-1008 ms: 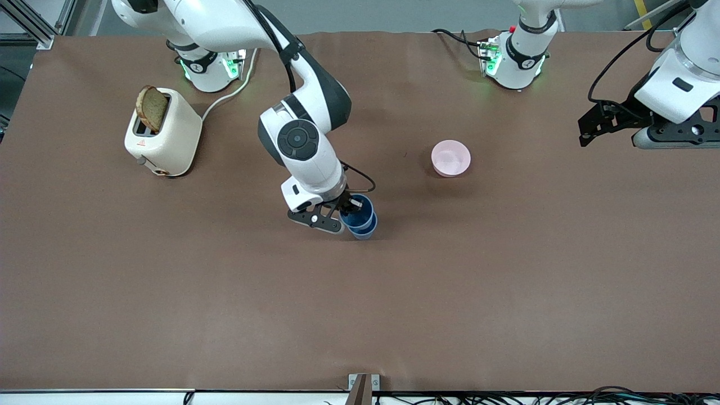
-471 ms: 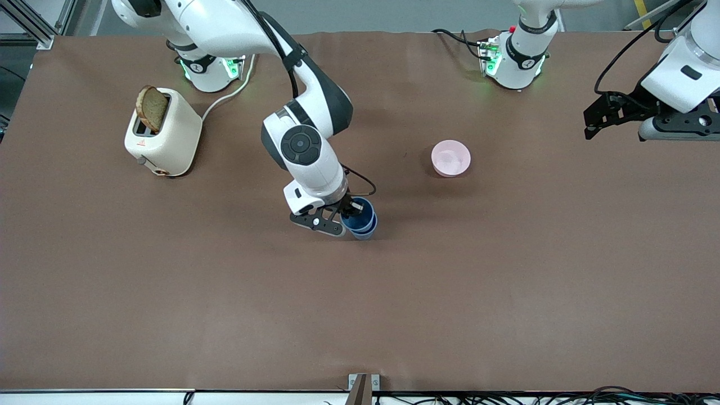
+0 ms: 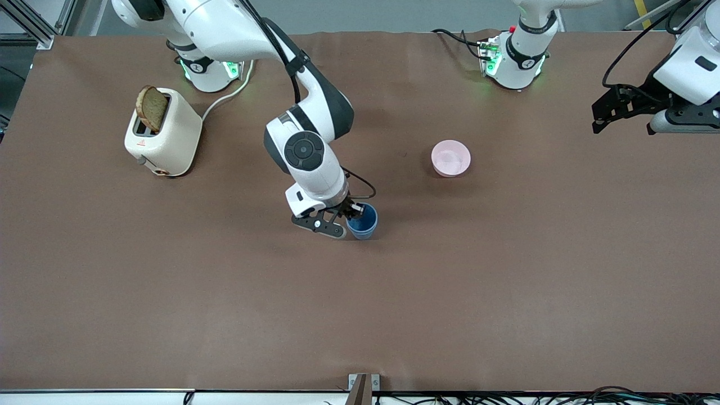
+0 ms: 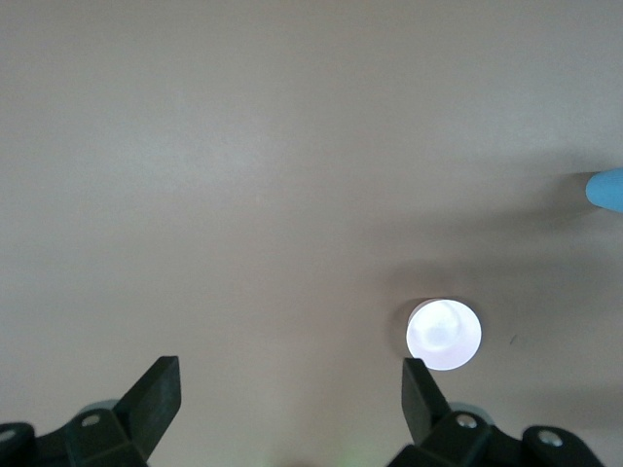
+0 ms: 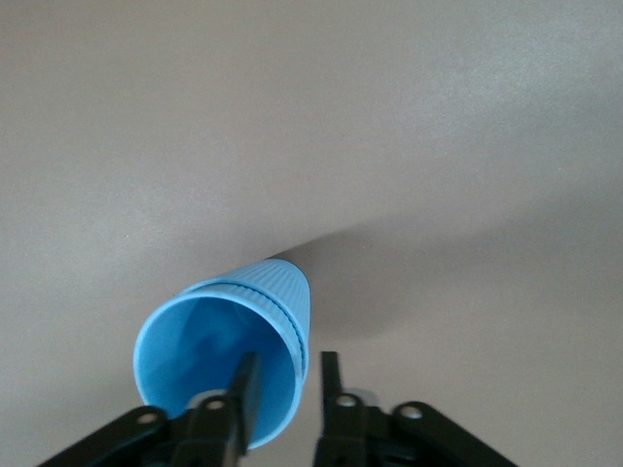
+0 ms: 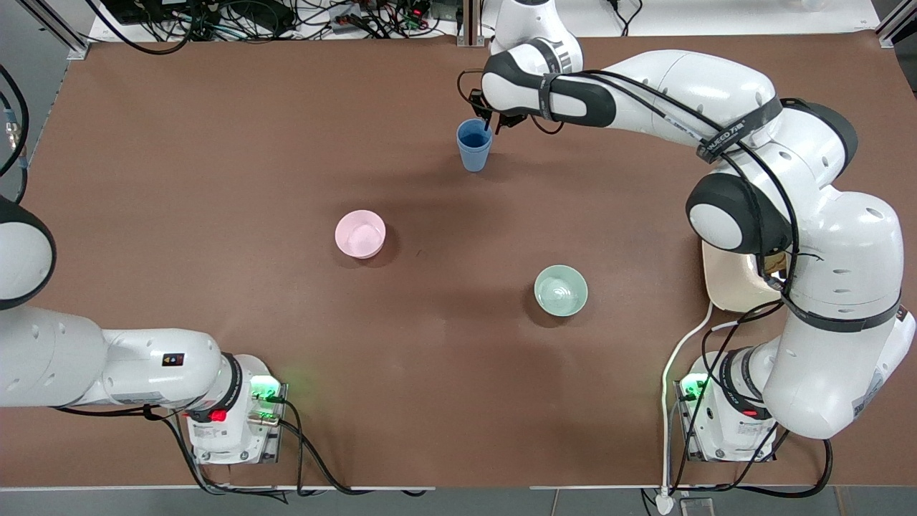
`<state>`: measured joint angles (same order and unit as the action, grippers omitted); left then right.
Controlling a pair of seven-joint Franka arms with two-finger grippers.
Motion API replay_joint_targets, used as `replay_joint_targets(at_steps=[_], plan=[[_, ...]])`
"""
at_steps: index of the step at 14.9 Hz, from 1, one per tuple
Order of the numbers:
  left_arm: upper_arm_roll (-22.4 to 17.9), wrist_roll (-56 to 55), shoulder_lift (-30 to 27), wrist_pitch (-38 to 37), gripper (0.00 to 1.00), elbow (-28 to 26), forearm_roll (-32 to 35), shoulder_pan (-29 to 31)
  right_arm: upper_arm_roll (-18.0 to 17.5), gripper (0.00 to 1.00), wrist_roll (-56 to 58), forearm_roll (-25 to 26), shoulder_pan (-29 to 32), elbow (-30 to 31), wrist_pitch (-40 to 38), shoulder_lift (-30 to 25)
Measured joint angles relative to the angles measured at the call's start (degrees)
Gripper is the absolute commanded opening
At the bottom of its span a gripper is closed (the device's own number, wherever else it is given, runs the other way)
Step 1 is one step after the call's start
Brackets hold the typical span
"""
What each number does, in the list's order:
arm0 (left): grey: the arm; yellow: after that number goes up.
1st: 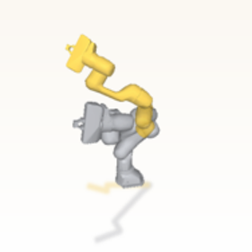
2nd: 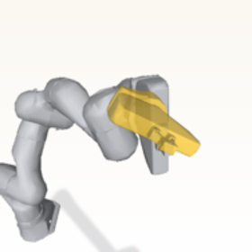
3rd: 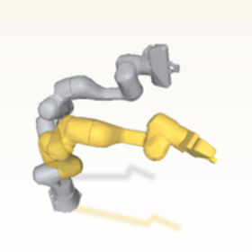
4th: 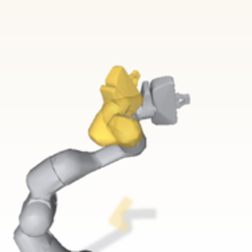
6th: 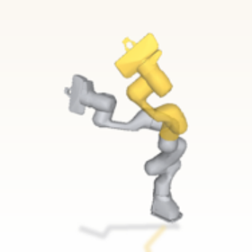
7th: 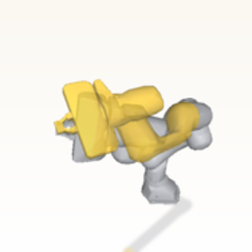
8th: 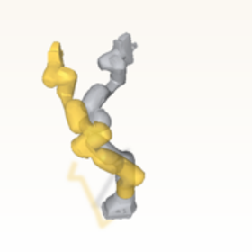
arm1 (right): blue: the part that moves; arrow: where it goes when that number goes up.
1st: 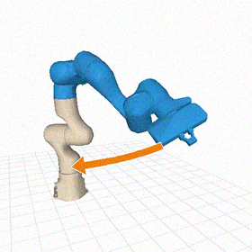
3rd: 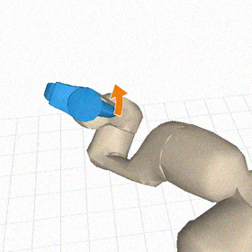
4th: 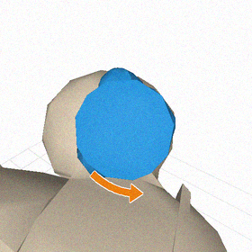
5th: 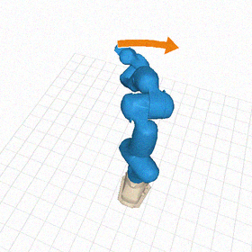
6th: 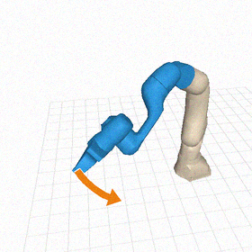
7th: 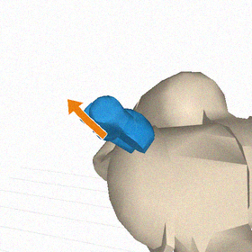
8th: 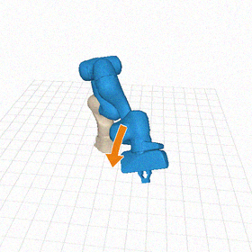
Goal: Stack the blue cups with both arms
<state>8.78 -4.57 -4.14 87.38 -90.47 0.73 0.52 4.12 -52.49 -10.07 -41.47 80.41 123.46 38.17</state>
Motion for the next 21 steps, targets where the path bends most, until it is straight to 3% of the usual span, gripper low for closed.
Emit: replay_joint_targets(at_steps=[2,6,11,14,17,21], plan=[[-0.20,0.00,0.00,0.00,1.00,0.00,0.00,0.13,0.07,1.00,0.03,0.01,0.00,-0.34,0.09,-0.01],[-0.21,0.00,0.00,-0.01,1.00,0.00,0.00,0.18,3.14,1.00,1.29,1.95,0.95,-2.69,-0.92,-2.97],[-0.21,0.02,0.00,-0.02,1.00,0.01,0.00,0.20,5.85,1.00,13.21,3.55,11.88,-3.48,-21.10,-16.52],[-0.21,0.02,0.00,-0.03,1.00,0.01,0.00,0.20,6.28,1.00,18.83,8.57,18.28,-3.22,-28.97,-21.96],[-0.20,0.02,0.00,-0.03,1.00,0.01,0.00,0.20,5.58,1.00,29.29,10.24,26.68,-3.11,-32.99,-25.35],[-0.19,0.02,0.00,-0.03,1.00,0.01,0.00,0.20,1.26,1.00,43.42,10.27,41.99,-2.99,-37.35,-30.25]])
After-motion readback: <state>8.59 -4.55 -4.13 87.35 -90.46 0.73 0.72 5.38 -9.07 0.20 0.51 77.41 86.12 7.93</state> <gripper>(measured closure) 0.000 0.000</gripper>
